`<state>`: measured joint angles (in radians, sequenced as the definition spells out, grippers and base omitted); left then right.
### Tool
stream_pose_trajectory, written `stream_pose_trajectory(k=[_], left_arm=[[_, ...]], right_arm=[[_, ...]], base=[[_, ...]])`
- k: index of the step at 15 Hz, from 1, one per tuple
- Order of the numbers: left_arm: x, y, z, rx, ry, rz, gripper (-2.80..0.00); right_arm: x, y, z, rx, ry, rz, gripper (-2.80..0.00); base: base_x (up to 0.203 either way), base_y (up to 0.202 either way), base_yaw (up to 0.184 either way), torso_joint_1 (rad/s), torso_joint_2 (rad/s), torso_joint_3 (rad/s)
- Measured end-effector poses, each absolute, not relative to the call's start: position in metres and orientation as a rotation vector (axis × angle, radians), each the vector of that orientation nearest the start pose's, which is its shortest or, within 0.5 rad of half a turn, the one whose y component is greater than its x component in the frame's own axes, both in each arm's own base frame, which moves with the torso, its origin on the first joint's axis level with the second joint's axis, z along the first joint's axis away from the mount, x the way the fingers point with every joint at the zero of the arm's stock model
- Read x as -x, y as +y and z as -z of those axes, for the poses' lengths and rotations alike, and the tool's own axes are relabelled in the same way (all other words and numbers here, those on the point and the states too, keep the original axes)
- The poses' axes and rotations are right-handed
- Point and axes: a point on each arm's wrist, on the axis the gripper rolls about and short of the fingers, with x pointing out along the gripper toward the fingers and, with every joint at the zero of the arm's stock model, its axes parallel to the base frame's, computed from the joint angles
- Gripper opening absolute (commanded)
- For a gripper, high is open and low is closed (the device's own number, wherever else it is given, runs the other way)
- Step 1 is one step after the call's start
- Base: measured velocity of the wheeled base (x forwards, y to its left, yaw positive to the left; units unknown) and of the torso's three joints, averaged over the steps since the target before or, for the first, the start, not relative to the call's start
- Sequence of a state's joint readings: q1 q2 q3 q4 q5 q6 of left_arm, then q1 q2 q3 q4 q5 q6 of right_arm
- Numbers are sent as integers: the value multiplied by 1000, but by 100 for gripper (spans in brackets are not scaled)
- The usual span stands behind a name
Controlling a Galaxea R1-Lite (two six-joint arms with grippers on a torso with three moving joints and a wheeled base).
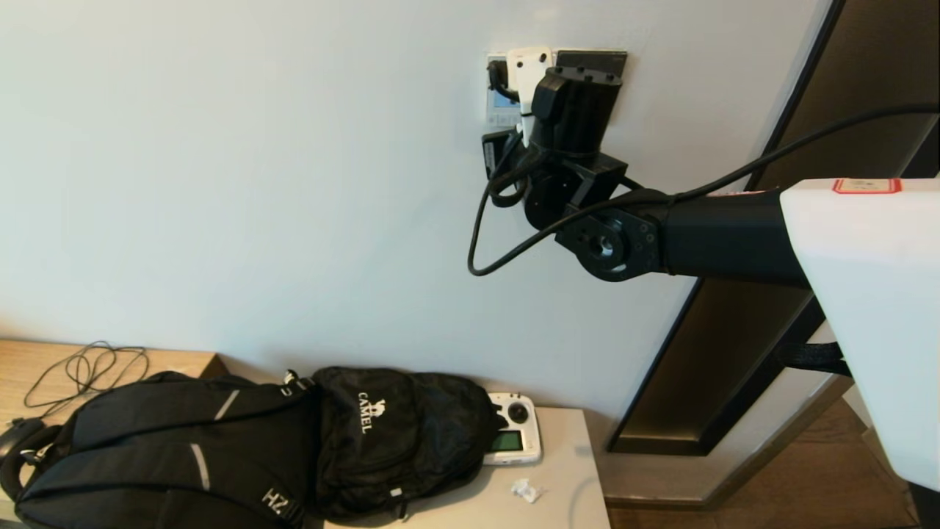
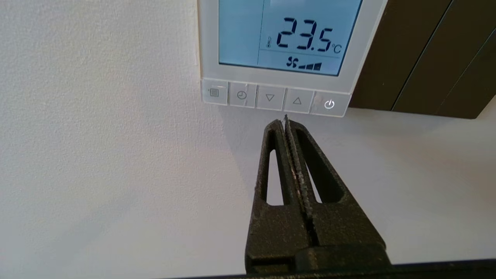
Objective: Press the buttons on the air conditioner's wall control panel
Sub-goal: Press the temperature increase button
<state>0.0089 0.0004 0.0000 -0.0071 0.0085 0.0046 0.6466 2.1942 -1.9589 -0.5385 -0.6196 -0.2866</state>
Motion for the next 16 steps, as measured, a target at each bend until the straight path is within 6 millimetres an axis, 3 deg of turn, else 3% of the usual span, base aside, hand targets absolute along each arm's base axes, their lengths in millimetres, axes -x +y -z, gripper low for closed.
stream_pose_trajectory(k=[16], left_arm=[[23, 0, -76, -4, -7, -17, -280]], right_arm=[[-381, 251, -305, 112, -241, 44, -280]], base=[[0, 0, 0, 0, 0, 0]])
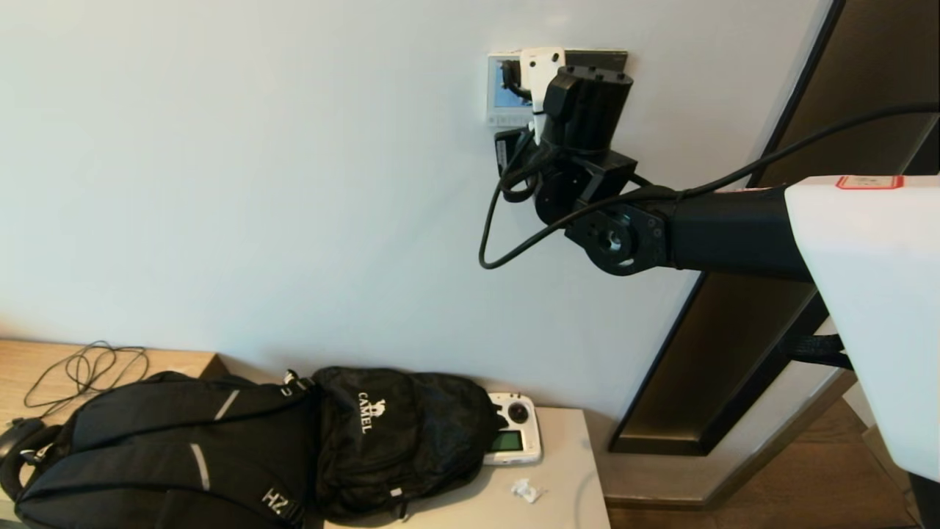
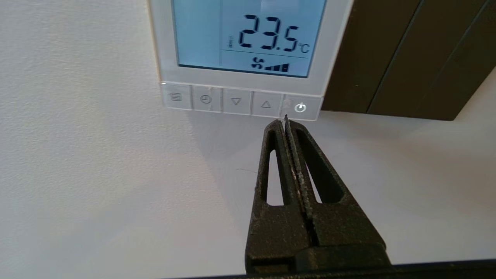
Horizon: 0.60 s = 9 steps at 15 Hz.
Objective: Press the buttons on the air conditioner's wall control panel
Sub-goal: Press the temperature increase button
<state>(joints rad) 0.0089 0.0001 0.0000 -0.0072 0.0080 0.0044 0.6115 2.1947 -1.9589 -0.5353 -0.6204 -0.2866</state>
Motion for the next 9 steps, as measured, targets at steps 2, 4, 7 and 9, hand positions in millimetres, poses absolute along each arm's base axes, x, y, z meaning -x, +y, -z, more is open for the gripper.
stream_pose_trajectory(k=[2, 4, 7, 9], left_arm=[[23, 0, -76, -4, -7, -16, -280], [23, 0, -76, -5, -7, -16, -280], [23, 0, -76, -5, -7, -17, -280], [23, 0, -76, -5, -7, -17, -280]], right_arm=[[-384, 251, -303, 115, -237, 47, -280], [-385, 251, -300, 119, -232, 47, -280], [-388, 252, -298, 121, -230, 48, -280], [-389, 252, -298, 120, -234, 41, -280]], base=[[0, 0, 0, 0, 0, 0], [0, 0, 0, 0, 0, 0], [0, 0, 0, 0, 0, 0], [0, 0, 0, 0, 0, 0]])
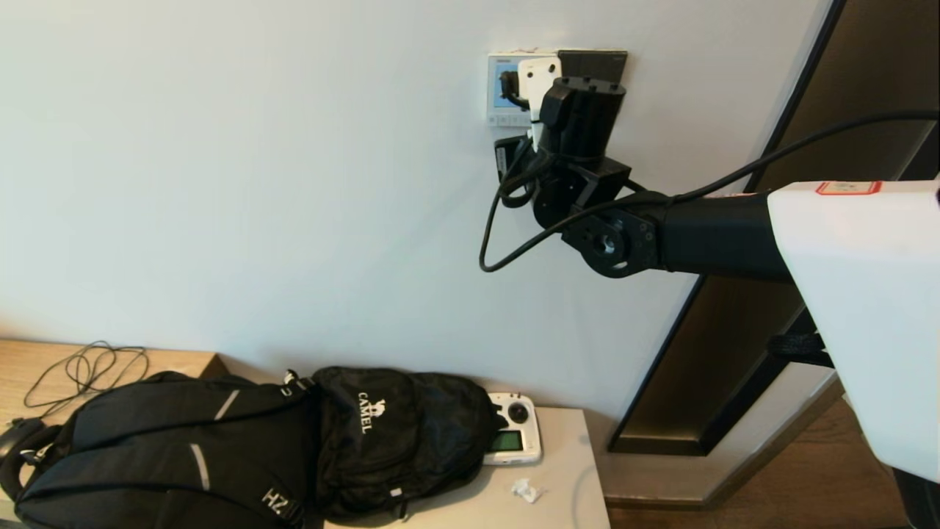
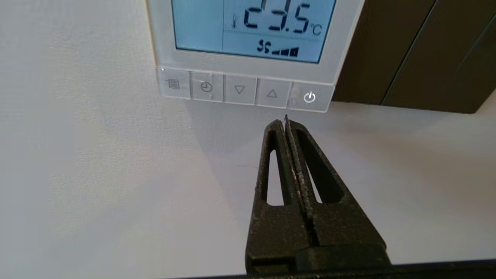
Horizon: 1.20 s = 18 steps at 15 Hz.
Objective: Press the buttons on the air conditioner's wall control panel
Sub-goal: Press the temperature increase button
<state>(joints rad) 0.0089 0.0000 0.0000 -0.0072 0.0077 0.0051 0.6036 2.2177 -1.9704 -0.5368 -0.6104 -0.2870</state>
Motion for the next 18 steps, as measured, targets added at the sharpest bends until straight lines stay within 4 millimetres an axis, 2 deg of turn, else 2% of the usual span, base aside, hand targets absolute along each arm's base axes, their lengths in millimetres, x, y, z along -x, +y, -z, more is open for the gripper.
stream_pose_trajectory(k=[10, 15, 18], left_arm=[[23, 0, -76, -5, -7, -17, -280], [23, 0, -76, -5, -7, -17, -280], [23, 0, -76, -5, -7, -17, -280]], right_arm=[[-387, 254, -303, 83, -309, 2, -280], [-392, 254, -298, 80, -320, 1, -280], [-398, 247, -296, 85, -319, 10, -280]], base=[[0, 0, 0, 0, 0, 0], [0, 0, 0, 0, 0, 0], [0, 0, 0, 0, 0, 0]])
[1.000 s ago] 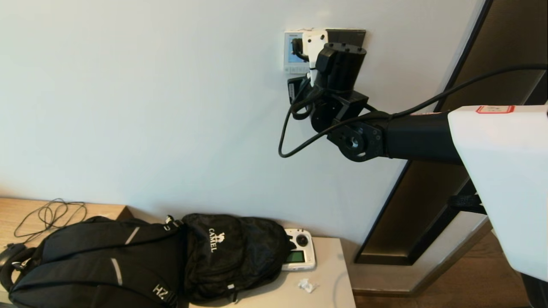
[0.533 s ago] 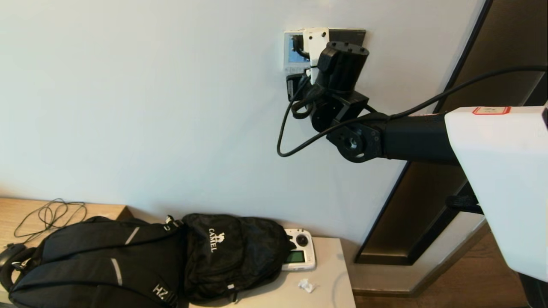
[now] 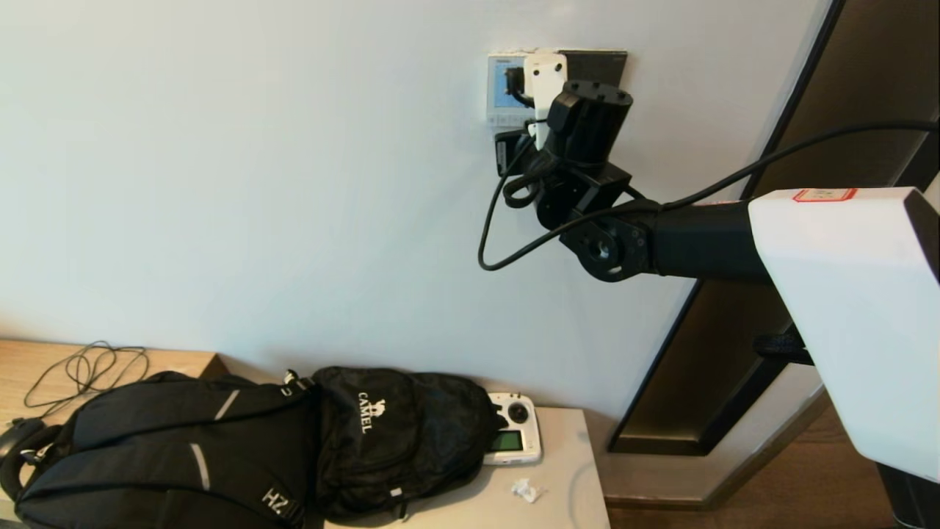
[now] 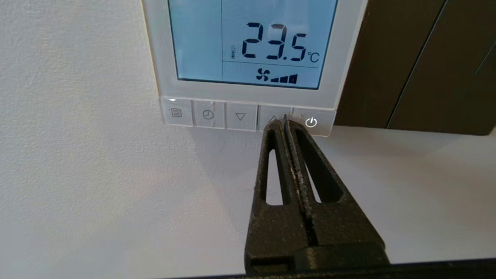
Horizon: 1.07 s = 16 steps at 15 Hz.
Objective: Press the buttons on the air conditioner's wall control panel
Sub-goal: Press the temperature increase button
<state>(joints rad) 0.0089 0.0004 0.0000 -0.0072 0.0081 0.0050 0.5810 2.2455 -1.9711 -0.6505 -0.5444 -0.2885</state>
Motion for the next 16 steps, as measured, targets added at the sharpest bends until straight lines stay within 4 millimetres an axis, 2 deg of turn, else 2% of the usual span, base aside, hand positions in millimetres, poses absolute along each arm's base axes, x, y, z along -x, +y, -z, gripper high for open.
stream_pose_trajectory(k=[6, 16], left_arm=[[23, 0, -76, -5, -7, -16, -280], [23, 0, -76, -5, -7, -17, -280]], right_arm=[[-403, 244, -292, 98, -310, 4, -280], [-397, 249, -296, 91, -321, -13, -280]], base=[[0, 0, 0, 0, 0, 0], [0, 0, 0, 0, 0, 0]])
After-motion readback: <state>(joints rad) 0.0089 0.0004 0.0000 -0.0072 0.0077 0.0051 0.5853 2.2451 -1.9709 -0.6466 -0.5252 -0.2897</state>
